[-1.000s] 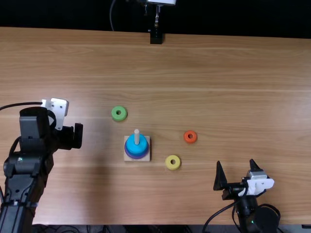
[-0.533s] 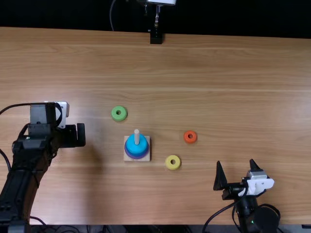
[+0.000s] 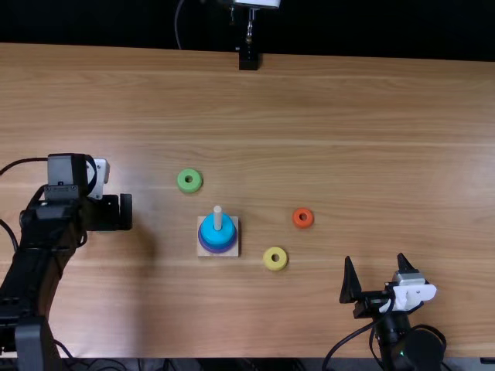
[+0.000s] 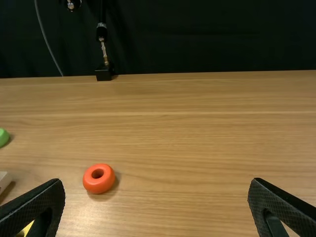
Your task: Build the Hanoi tower: stack the rings onto the peg from bottom to top in this color order: purple, dark blue, light blue, dark green, light green, yellow, orange.
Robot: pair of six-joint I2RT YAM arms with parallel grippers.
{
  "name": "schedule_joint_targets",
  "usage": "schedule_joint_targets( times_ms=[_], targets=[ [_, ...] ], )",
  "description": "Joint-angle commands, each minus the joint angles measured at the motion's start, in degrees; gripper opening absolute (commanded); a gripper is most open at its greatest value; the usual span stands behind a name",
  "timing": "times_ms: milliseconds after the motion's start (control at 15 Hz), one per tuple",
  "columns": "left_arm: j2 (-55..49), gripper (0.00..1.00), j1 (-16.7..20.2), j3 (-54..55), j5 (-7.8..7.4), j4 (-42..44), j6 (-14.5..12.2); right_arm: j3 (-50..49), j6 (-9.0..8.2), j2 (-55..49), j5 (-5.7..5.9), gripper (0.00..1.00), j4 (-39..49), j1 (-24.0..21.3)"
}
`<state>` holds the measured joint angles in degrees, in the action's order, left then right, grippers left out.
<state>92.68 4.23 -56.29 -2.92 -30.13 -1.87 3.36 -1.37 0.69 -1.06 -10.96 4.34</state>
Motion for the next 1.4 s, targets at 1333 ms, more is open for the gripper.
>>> schedule_joint_targets(
  times_ms=[1333],
  targets=[
    [6.98,1.0,0.78,-1.8,0.7,0.49,-5.51,-2.83,0.21,-0.69,-0.21,1.0,-4.08,-0.47]
  ],
)
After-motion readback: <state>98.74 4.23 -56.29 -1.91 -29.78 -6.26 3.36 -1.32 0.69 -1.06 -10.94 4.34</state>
